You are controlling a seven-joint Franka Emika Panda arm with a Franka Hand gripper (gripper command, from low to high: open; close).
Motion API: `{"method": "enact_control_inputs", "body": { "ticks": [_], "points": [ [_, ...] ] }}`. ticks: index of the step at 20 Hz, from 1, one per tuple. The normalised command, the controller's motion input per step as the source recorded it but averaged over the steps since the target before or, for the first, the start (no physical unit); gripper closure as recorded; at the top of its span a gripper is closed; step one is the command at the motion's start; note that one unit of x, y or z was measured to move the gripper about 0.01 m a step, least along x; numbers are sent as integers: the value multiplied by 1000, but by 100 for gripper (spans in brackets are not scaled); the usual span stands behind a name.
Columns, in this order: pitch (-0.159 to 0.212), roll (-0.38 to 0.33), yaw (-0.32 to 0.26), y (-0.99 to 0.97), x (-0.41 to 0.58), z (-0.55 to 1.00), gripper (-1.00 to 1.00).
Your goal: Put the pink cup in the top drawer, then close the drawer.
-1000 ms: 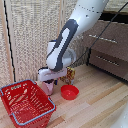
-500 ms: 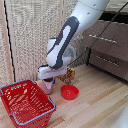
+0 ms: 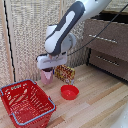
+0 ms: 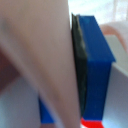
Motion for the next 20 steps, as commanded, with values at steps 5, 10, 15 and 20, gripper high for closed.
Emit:
{"method": "enact_control_inputs", "body": {
  "ticks": [5, 10, 15, 20],
  "points": [
    [172, -40, -19, -11, 405, 766, 100],
    [119, -61, -80, -41, 307, 813, 100],
    [54, -41, -100, -207, 234, 886, 100],
    [14, -51, -54, -314, 202, 941, 100]
  ]
}}
